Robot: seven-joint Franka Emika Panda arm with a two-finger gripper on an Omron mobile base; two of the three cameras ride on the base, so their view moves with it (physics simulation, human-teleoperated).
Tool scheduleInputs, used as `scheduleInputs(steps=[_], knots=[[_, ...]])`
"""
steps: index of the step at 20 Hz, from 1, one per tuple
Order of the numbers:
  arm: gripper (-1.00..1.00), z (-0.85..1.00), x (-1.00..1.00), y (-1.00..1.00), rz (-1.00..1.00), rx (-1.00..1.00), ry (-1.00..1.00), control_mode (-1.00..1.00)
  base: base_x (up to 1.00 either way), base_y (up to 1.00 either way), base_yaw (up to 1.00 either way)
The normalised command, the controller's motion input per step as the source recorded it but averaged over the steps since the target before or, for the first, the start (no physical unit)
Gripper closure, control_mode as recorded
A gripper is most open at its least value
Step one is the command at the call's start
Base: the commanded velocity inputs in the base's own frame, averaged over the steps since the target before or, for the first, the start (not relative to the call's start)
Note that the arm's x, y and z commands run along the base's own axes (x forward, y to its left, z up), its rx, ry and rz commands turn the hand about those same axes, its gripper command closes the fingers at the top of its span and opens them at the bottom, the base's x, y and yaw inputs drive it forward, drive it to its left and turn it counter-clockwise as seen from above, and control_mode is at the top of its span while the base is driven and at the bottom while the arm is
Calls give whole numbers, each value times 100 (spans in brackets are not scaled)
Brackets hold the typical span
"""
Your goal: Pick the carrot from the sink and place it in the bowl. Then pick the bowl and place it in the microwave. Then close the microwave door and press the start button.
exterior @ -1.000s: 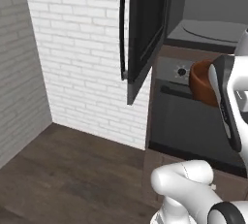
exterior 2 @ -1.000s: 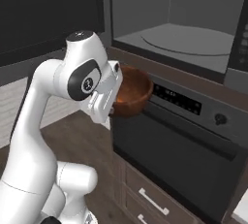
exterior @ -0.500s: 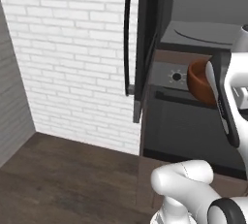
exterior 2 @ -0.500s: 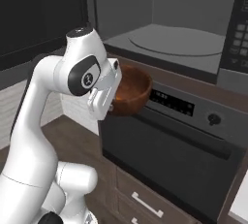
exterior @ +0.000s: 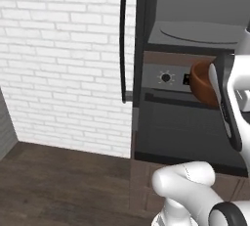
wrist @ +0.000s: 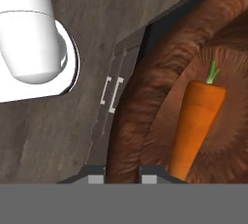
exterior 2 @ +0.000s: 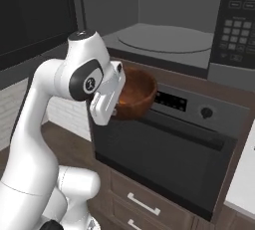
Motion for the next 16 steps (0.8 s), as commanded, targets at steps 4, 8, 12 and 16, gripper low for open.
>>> scheduleInputs(steps=[4, 8, 12, 16], knots=[[100, 12, -3, -1, -3, 1, -3, -100, -1, -5, -8], [100, 60, -2, -8, -12, 3, -16, -100, 0, 0, 0], [100, 67, 4, 0, -10, 1, -19, -100, 0, 0, 0], [100, 69, 18, -2, -1, 3, -17, -100, 0, 0, 0]])
